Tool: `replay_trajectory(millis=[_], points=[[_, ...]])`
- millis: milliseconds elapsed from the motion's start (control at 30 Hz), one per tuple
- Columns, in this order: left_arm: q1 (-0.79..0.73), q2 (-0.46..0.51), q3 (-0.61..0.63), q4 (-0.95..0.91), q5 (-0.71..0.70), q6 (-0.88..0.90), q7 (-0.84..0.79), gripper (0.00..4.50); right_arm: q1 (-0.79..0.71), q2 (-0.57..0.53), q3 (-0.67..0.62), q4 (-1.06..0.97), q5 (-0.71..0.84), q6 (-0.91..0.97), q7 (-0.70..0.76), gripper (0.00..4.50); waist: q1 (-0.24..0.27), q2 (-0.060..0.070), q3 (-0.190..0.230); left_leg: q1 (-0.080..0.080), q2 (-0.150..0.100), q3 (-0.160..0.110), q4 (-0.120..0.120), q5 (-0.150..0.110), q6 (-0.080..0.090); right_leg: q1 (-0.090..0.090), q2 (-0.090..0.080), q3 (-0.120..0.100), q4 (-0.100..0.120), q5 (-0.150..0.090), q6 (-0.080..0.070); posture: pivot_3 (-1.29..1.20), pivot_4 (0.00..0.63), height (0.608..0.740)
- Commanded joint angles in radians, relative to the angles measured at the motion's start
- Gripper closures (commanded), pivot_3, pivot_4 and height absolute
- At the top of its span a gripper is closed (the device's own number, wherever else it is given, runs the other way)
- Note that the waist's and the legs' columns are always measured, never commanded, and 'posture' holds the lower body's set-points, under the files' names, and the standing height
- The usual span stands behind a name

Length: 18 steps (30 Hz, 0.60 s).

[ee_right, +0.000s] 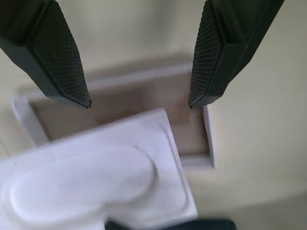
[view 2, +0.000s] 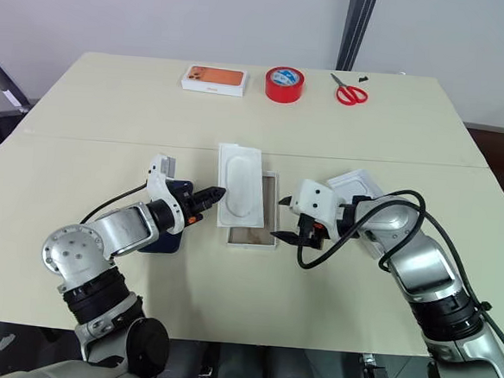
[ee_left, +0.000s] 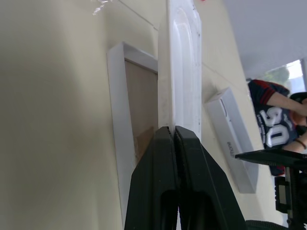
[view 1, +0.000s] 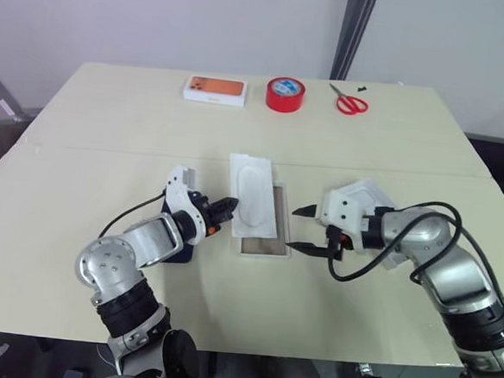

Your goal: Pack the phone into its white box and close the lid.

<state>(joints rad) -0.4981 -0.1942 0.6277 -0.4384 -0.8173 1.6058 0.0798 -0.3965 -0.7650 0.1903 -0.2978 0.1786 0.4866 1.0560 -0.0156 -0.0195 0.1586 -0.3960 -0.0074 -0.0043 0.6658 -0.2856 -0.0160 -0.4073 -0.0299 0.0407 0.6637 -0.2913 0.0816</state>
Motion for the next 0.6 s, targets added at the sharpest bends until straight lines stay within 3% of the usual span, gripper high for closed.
replay_trajectory(millis=[33,167,300,500,600], points=[[0.020,-0.031,-0.024,-0.010,-0.032,0.009,0.032,4.50,-0.001,-0.009,-0.034,-0.013,0.005,-0.021,-0.017,1.12,0.003,0.000,0.000,0.000,0.000,0.000,0.000,0.000,0.000,0.000,0.000,0.000,0.000,0.000,0.000,0.00,0.150,0.733],[0.039,-0.046,-0.055,0.002,-0.061,0.009,0.058,4.50,0.006,-0.010,-0.034,-0.002,-0.003,-0.032,-0.030,1.12,0.005,0.000,0.000,-0.001,0.000,0.000,0.000,0.000,0.000,0.000,0.000,0.000,-0.001,0.000,0.000,0.00,0.150,0.733],[0.048,-0.057,-0.078,0.011,-0.105,0.009,0.073,3.13,0.005,-0.007,-0.027,0.010,-0.009,-0.043,-0.038,1.04,0.005,0.000,0.000,-0.001,0.000,0.000,0.000,0.000,0.000,0.000,0.000,0.000,-0.001,0.000,0.000,0.00,0.150,0.733],[0.060,-0.031,-0.099,0.032,-0.155,0.009,0.092,0.03,-0.009,0.000,-0.022,0.023,-0.011,-0.054,-0.042,1.04,0.004,0.000,0.000,0.000,0.000,0.000,0.000,0.000,0.000,0.000,0.000,0.000,0.000,0.000,0.000,0.00,0.150,0.733],[0.050,-0.006,-0.071,0.032,-0.180,0.009,0.089,0.03,-0.023,0.013,-0.026,0.033,-0.011,-0.054,-0.058,1.04,0.004,0.000,0.000,0.000,0.000,0.000,0.000,0.000,0.000,0.000,0.000,0.000,-0.001,0.000,0.000,0.00,0.150,0.733]])
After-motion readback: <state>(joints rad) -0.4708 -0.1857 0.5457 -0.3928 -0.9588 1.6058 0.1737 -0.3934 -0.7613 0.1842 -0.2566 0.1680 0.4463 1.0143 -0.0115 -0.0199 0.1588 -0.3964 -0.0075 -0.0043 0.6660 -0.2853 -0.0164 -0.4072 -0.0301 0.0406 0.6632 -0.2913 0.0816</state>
